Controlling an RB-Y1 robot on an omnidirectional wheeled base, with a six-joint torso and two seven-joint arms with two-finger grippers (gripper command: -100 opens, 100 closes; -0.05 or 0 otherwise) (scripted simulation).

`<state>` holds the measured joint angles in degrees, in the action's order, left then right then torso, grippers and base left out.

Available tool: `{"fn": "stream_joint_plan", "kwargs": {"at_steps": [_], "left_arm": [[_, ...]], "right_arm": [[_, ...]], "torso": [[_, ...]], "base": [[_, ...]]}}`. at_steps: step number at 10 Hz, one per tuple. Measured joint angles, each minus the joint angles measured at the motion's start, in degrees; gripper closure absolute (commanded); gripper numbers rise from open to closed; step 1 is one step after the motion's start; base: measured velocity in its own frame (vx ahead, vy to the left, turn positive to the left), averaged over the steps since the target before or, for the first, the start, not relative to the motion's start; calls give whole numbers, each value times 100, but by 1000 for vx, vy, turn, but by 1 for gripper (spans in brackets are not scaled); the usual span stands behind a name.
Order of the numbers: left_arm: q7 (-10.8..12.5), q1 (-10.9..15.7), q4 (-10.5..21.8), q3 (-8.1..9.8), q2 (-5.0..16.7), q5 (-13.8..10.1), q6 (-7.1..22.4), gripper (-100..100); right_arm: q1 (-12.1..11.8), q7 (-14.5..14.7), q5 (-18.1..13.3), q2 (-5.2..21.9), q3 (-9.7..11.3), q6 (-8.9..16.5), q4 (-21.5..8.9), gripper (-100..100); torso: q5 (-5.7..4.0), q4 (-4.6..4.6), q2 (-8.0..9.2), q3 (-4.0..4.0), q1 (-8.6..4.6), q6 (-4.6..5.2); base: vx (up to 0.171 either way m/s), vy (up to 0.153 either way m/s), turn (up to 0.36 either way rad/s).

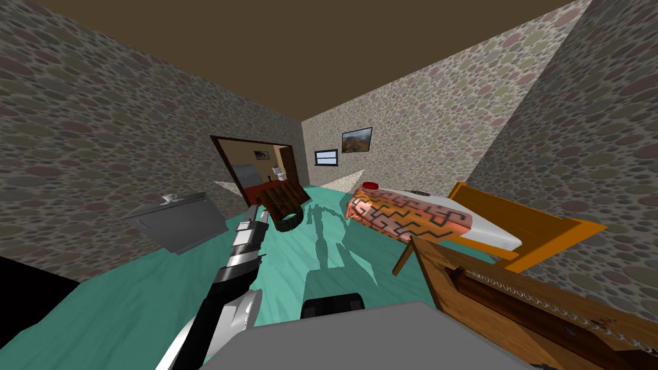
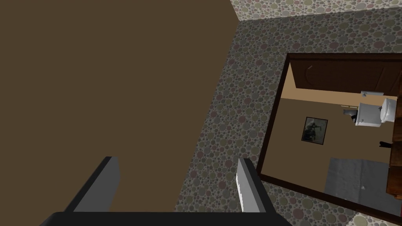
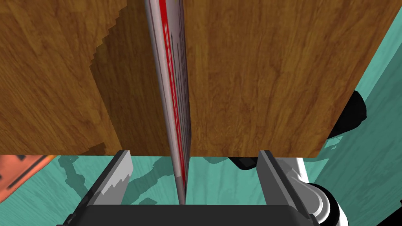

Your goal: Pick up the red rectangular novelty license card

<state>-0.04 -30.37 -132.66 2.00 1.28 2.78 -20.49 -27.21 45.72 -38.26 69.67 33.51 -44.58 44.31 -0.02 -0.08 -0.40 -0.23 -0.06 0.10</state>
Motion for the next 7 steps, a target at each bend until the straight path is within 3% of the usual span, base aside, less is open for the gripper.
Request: {"fn": "stream_joint_plan", "kwargs": {"at_steps": [2,3,7], "left_arm": [[0,0,0,0,0,0,0,0],[0,1,0,0,0,0,0,0],[0,2,0,-1,0,0,0,0]], "right_arm": [[-116,325,78,-77,-26,3,-54,-100],[-116,357,80,-79,-26,1,-56,100],[-117,376,65,-71,-16,-11,-49,100]], "torso": [[1,-5,-19,-12,0,-8],[0,0,7,2,-2,-8],[-3,15,46,28,-5,6]], "base": [[115,4,-33],[13,1,2],[2,0,7]]}}
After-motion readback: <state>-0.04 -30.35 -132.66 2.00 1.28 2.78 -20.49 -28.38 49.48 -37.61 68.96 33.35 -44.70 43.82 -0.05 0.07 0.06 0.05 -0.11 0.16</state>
